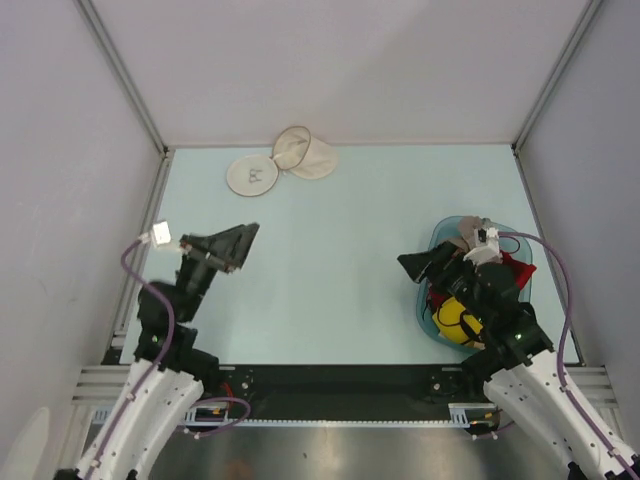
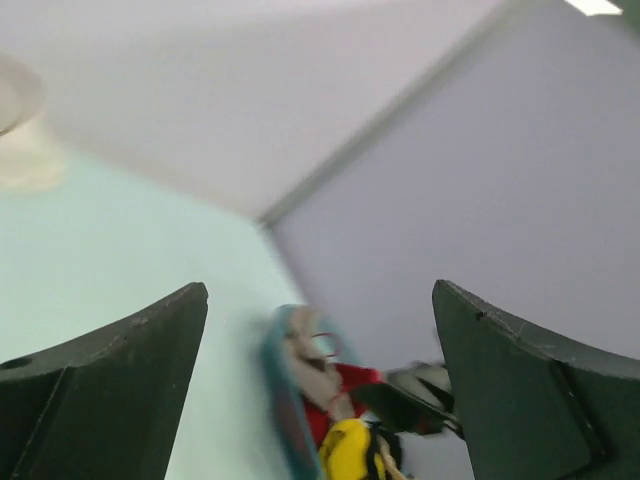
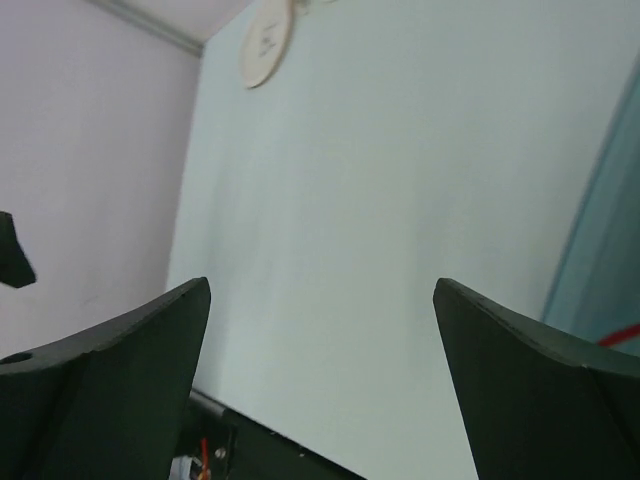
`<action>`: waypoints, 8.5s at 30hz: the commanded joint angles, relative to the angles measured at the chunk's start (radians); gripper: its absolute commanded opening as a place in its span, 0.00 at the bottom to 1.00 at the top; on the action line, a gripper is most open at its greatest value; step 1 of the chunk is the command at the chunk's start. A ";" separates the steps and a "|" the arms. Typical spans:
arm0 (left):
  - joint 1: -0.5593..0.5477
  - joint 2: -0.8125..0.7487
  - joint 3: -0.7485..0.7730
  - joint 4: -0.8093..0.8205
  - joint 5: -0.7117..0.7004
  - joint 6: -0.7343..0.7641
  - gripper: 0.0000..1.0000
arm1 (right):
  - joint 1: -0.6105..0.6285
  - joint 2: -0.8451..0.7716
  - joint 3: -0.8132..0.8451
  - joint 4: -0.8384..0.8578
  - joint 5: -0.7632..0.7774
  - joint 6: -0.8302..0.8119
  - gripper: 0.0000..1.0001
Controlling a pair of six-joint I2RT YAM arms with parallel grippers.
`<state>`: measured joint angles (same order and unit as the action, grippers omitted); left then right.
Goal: Place the bra in the laundry bag and zip it closed
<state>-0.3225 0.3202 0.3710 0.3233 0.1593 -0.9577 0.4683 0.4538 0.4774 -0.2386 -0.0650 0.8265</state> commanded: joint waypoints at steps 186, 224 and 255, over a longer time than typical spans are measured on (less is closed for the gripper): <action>-0.124 1.033 0.675 -0.791 -0.271 0.525 0.00 | 0.285 1.168 0.888 -0.136 0.045 -0.431 0.00; 0.203 0.666 0.611 -0.987 -0.147 0.643 0.78 | 0.267 1.176 1.146 -0.565 0.562 -0.417 1.00; -0.332 0.611 0.663 -0.925 -0.198 0.557 0.76 | -0.445 1.186 0.578 0.004 0.432 -0.604 0.84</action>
<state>-0.6506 0.9524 1.0191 -0.6132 -0.0261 -0.4019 0.0284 1.6089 1.0195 -0.3168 0.3622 0.2298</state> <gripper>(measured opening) 0.764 0.857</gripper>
